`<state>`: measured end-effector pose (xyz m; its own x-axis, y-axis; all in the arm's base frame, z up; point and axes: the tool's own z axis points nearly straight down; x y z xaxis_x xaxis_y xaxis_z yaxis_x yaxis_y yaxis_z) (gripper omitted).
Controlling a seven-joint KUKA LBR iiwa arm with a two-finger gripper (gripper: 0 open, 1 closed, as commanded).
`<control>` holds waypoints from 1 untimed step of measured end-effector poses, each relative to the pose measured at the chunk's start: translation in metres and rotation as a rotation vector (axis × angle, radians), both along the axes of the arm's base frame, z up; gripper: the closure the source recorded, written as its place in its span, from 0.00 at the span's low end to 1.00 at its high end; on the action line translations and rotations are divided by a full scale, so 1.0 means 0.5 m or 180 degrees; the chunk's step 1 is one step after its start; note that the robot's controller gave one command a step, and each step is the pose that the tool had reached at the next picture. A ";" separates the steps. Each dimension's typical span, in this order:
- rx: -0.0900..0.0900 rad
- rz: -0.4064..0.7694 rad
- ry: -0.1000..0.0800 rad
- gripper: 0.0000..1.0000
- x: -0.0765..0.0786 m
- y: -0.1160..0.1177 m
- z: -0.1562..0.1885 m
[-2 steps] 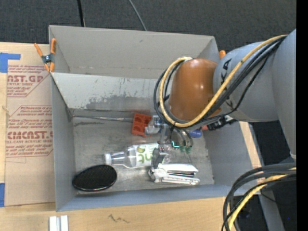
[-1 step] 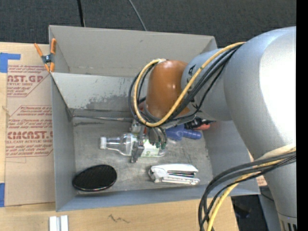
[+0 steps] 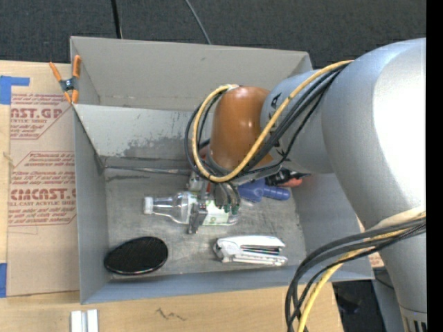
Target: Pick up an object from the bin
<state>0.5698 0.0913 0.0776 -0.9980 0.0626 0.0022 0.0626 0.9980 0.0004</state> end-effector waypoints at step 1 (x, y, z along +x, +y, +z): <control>-0.0001 -0.0012 0.0011 1.00 -0.014 -0.002 0.088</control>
Offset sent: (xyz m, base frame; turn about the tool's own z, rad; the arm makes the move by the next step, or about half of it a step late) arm 0.0077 0.0118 0.0797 0.0178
